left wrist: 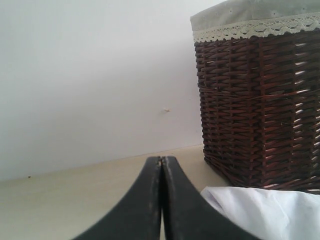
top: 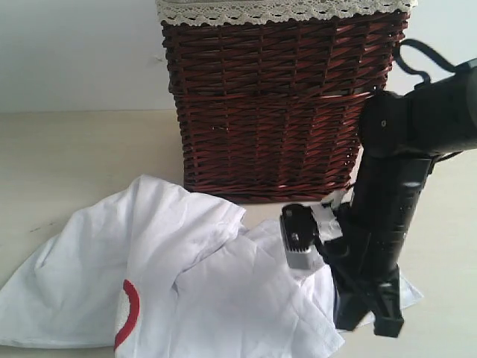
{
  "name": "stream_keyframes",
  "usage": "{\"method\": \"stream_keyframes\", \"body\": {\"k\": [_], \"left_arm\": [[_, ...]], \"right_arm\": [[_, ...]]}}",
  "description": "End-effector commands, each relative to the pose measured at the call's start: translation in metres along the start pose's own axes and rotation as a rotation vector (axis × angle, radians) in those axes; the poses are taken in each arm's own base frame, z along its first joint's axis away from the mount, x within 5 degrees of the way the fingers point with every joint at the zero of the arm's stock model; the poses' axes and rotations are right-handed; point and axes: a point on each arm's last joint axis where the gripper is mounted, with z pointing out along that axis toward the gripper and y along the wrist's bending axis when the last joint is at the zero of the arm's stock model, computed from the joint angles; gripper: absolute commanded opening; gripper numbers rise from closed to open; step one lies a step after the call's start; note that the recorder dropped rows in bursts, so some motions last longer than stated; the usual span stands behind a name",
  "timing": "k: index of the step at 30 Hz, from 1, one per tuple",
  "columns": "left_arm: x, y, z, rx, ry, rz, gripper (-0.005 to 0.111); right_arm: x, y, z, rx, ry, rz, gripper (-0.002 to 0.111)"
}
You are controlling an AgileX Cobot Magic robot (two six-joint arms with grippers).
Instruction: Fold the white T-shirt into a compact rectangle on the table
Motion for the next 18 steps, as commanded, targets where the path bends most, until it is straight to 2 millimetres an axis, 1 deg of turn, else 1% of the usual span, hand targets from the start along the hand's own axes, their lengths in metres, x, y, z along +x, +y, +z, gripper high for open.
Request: {"method": "stream_keyframes", "body": {"k": [1, 2, 4, 6, 7, 9, 11, 12, 13, 16, 18], "left_arm": [[0.000, -0.001, 0.000, 0.008, -0.006, -0.002, 0.000], [0.000, -0.001, 0.000, 0.008, -0.006, -0.002, 0.000], [0.000, -0.001, 0.000, 0.008, -0.006, -0.002, 0.000], [0.000, -0.001, 0.000, 0.008, -0.006, -0.002, 0.000], [0.000, -0.001, 0.000, 0.008, -0.006, -0.002, 0.000], [0.000, -0.001, 0.000, 0.008, -0.006, 0.000, 0.000], [0.000, -0.001, 0.000, 0.008, -0.006, 0.000, 0.000], [0.000, -0.001, 0.000, 0.008, -0.006, 0.000, 0.000], [0.000, -0.001, 0.000, 0.008, -0.006, 0.000, 0.000], [0.000, -0.001, 0.000, 0.008, -0.006, -0.002, 0.000], [0.000, -0.001, 0.000, 0.008, -0.006, -0.002, 0.000]], "right_arm": [[-0.002, -0.026, -0.017, 0.366, -0.070, 0.127, 0.000], [0.000, -0.029, -0.015, 0.390, -0.055, 0.139, 0.000], [0.008, -0.044, -0.004, 0.429, 0.017, 0.150, 0.000], [0.014, -0.051, 0.004, 0.419, 0.033, 0.161, 0.000], [0.015, -0.051, 0.006, 0.407, 0.049, 0.158, 0.000], [0.018, -0.048, 0.011, 0.359, 0.084, 0.145, 0.000], [0.023, -0.041, 0.018, 0.275, 0.142, 0.071, 0.000], [0.029, -0.033, 0.022, 0.193, 0.190, 0.048, 0.000], [0.032, -0.028, 0.025, 0.149, 0.214, 0.032, 0.000], [0.039, -0.015, 0.029, 0.028, 0.275, -0.016, 0.000], [0.043, -0.010, 0.032, -0.022, 0.294, -0.035, 0.000]]}}
